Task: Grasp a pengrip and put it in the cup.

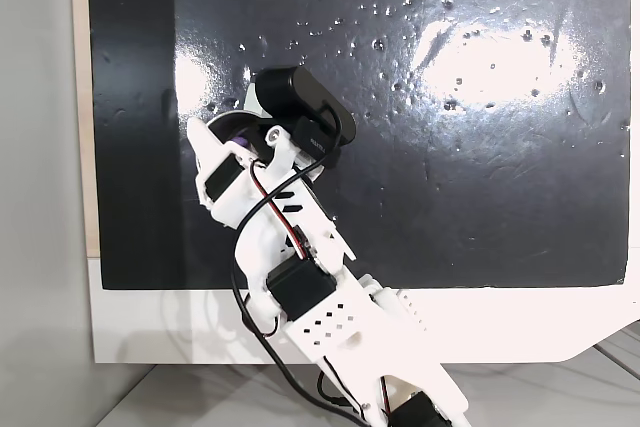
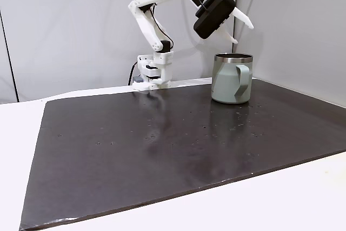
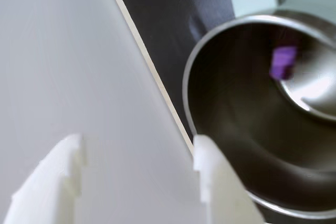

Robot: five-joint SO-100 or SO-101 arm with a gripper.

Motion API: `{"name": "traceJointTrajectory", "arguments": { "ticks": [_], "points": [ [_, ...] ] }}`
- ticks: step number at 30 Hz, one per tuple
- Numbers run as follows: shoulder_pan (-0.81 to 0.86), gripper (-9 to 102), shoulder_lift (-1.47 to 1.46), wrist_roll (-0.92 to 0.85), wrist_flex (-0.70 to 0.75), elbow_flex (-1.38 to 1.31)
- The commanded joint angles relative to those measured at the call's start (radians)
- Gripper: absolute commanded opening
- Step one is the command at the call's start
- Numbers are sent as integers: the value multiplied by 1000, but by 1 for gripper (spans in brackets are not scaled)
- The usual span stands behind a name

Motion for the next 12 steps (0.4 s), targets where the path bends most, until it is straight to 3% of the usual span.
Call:
{"name": "traceJointTrajectory", "arguments": {
  "ticks": [1,12],
  "points": [
    [-11,26,35,0,12,-14],
    [-11,26,32,-5,12,-11]
  ]
}}
